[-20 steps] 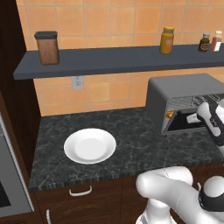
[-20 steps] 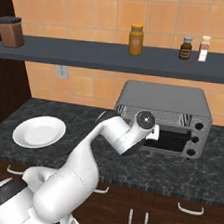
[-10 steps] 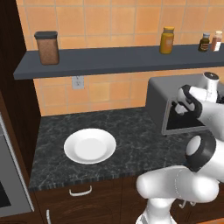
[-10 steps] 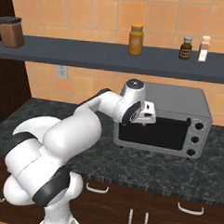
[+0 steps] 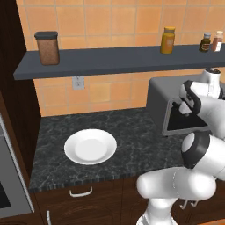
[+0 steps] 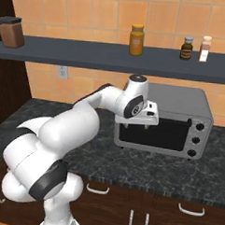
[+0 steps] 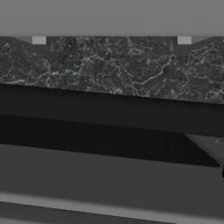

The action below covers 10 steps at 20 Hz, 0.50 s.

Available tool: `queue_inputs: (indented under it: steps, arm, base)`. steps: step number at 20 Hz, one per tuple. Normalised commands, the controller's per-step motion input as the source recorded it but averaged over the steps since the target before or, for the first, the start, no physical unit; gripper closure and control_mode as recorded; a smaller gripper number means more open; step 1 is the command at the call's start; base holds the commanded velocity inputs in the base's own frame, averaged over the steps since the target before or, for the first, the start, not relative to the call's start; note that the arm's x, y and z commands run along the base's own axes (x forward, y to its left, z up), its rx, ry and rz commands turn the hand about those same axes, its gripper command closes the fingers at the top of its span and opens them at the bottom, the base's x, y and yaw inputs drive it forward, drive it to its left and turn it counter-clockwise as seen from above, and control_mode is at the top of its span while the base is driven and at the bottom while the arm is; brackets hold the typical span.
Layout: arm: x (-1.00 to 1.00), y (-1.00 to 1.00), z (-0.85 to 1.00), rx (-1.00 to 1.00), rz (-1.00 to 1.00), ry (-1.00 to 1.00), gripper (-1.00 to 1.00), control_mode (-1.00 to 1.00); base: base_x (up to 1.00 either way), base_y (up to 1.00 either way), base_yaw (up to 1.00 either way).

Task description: Pick up the kebab skewer and baguette bread, and place them inside the toaster oven. Close the toaster oven door and start by setting the timer.

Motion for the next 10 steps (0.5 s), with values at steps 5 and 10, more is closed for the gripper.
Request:
queue_inputs:
  steps: [5, 10]
  arm:
    - [-0.54, -0.17, 0.10, 0.00, 0.00, -0.12, -1.00, -1.00]
    - [-0.87, -0.51, 0.04, 0.04, 0.00, -0.20, -1.00, -1.00]
  base:
    - [0.00, 0.00, 0.00]
    - [0.00, 0.00, 0.00]
